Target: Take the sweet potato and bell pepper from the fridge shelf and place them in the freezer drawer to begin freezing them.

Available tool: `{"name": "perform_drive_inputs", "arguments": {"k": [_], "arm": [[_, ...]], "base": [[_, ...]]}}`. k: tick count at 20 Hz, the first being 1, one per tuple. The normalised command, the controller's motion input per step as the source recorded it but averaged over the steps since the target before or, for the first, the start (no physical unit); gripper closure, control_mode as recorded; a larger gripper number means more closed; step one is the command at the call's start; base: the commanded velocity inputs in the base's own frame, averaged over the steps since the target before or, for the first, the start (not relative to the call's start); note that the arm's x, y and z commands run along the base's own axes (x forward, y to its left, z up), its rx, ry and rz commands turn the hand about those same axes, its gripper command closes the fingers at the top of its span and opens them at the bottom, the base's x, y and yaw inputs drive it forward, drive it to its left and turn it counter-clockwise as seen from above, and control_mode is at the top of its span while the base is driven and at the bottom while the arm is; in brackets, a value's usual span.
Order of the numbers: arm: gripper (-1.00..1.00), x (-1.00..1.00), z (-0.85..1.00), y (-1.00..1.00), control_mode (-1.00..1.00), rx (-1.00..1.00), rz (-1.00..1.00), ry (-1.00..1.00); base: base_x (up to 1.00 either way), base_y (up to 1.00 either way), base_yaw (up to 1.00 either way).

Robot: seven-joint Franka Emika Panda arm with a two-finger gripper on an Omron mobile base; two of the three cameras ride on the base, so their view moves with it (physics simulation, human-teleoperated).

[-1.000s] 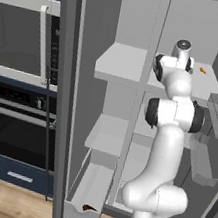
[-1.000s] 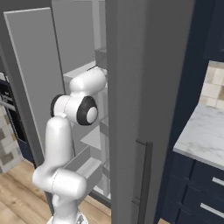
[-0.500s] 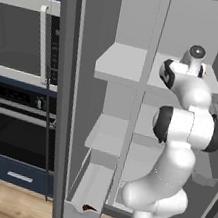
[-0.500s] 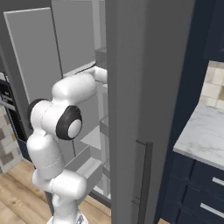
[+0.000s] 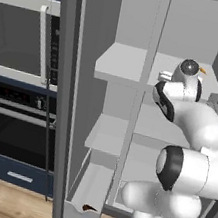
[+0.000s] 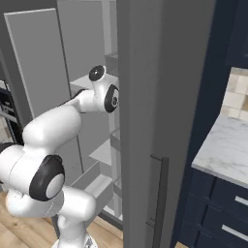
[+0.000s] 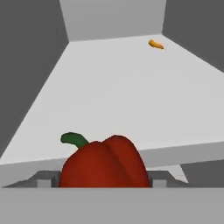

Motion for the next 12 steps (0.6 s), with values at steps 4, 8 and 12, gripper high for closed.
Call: {"name": "perform_drive_inputs", "arguments": {"k": [4,8,12], "arm": [[1.0,-1.0,0.0,0.63,-1.0,0.07,-0.07,0.07],[1.0,-1.0,0.0,0.45,-1.0,0.11,-0.06,0.11],[1.0,-1.0,-0.11,0.37,-1.0,0.13,0.0,0.2]], "base": [[0.0,0.0,0.0],[0.0,0.0,0.0],[0.0,0.0,0.0]]}}
